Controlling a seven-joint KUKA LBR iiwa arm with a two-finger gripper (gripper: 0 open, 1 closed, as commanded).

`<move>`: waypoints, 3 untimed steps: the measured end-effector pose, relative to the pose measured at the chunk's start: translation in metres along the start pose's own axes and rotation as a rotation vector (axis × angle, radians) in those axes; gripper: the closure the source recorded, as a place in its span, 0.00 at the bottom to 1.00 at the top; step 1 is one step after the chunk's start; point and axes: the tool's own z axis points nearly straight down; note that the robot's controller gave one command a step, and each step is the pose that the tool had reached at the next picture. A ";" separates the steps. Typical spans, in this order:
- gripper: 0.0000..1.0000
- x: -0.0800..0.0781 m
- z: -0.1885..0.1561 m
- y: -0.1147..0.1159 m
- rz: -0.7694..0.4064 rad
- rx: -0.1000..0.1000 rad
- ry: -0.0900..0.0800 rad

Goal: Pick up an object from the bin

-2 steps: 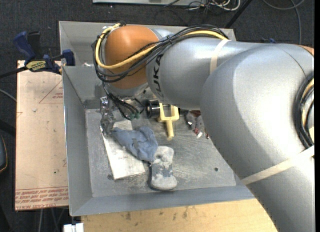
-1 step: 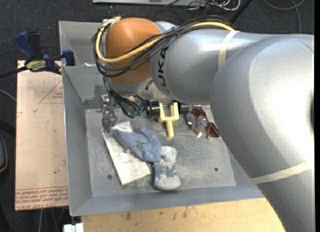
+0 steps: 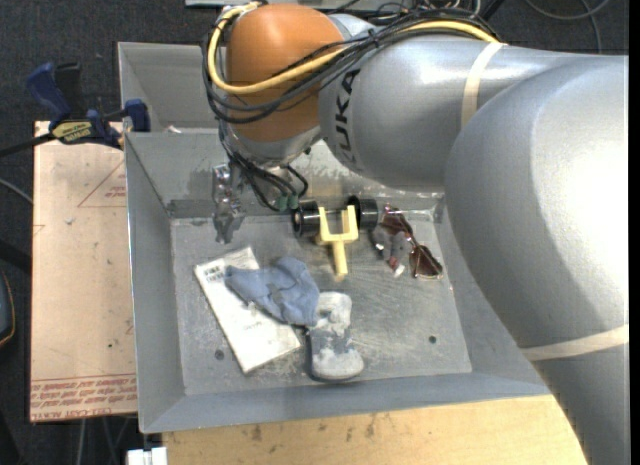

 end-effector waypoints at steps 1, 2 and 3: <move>0.00 0.032 -0.086 0.004 -0.024 0.001 0.007; 0.00 0.033 -0.085 0.004 -0.024 0.000 0.009; 0.00 0.037 -0.042 0.016 -0.009 0.001 0.003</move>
Offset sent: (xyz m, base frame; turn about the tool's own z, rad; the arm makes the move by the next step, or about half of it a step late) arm 0.0000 0.0000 0.0000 0.0000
